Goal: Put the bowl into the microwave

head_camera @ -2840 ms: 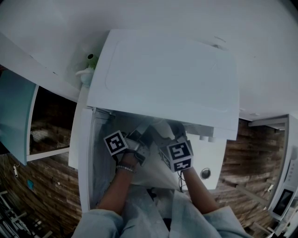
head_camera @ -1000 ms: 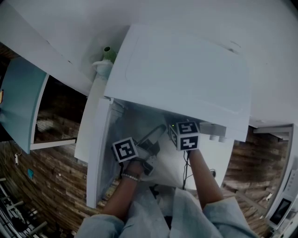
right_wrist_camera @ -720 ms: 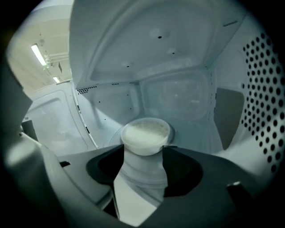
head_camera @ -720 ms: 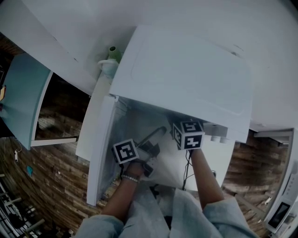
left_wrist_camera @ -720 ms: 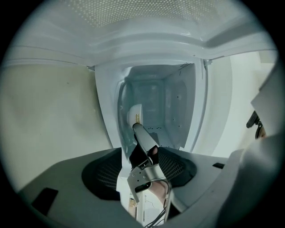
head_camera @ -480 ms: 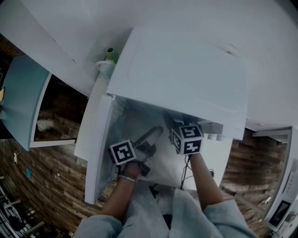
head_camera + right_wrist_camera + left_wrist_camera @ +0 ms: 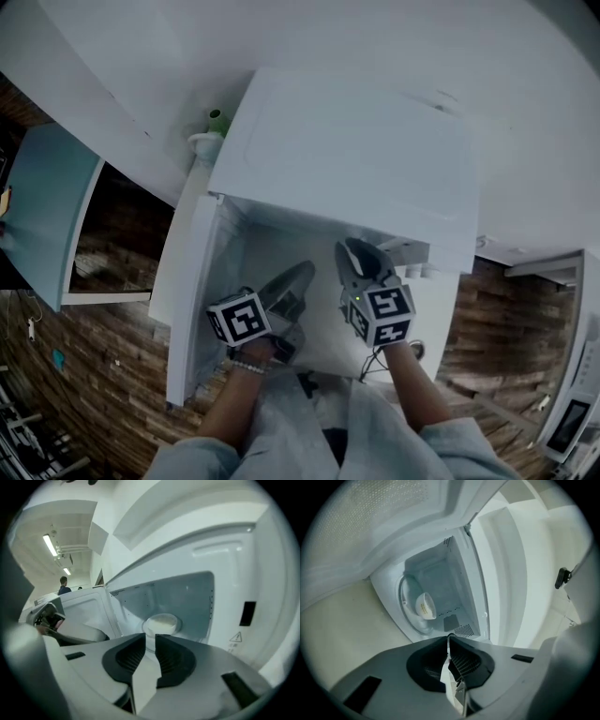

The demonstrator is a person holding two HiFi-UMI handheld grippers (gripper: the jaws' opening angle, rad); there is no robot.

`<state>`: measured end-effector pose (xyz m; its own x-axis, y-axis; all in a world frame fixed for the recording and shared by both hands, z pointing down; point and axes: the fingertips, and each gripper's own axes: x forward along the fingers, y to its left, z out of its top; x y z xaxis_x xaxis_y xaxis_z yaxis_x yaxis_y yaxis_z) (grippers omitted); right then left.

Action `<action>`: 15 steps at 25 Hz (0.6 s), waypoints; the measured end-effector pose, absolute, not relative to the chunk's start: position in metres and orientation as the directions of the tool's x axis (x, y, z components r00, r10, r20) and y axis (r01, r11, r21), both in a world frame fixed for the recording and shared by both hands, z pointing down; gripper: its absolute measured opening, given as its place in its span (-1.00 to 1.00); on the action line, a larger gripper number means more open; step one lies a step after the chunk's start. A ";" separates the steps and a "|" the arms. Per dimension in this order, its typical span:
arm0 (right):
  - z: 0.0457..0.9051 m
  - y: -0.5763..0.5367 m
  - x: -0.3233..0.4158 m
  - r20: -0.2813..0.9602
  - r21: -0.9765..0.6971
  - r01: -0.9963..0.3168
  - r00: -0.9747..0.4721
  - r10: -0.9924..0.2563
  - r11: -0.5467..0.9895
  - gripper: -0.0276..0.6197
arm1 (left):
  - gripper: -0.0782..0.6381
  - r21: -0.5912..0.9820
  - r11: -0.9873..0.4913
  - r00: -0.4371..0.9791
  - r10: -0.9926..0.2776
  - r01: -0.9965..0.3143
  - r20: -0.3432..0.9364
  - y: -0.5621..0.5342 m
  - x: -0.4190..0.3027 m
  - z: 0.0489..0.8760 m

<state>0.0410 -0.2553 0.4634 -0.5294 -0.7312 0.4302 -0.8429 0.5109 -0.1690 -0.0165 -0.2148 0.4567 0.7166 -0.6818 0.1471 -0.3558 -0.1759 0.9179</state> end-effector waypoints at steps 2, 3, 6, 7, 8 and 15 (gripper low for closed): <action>0.455 -0.247 0.044 0.413 -0.187 -0.836 -0.543 -0.731 0.516 -0.78 | -0.81 0.899 -0.216 0.725 -0.674 -0.380 0.144 -0.212 -0.015 0.450; 0.452 -0.243 0.045 0.407 -0.197 -0.832 -0.551 -0.728 0.519 -0.82 | -0.81 0.889 -0.240 0.728 -0.672 -0.390 0.138 -0.211 -0.014 0.445; 0.440 -0.229 0.049 0.387 -0.241 -0.809 -0.587 -0.711 0.536 -0.90 | -0.78 0.868 -0.296 0.734 -0.670 -0.400 0.110 -0.206 -0.008 0.426; 0.435 -0.225 0.050 0.375 -0.252 -0.803 -0.595 -0.711 0.540 -0.90 | -0.78 0.859 -0.316 0.735 -0.671 -0.404 0.099 -0.205 -0.007 0.419; 0.429 -0.222 0.053 0.362 -0.256 -0.802 -0.598 -0.715 0.540 -0.91 | -0.78 0.846 -0.337 0.736 -0.671 -0.414 0.093 -0.204 -0.006 0.412; 0.385 -0.205 0.068 0.281 -0.215 -0.813 -0.583 -0.763 0.542 -0.91 | -0.78 0.672 -0.495 0.749 -0.648 -0.551 0.137 -0.191 0.003 0.378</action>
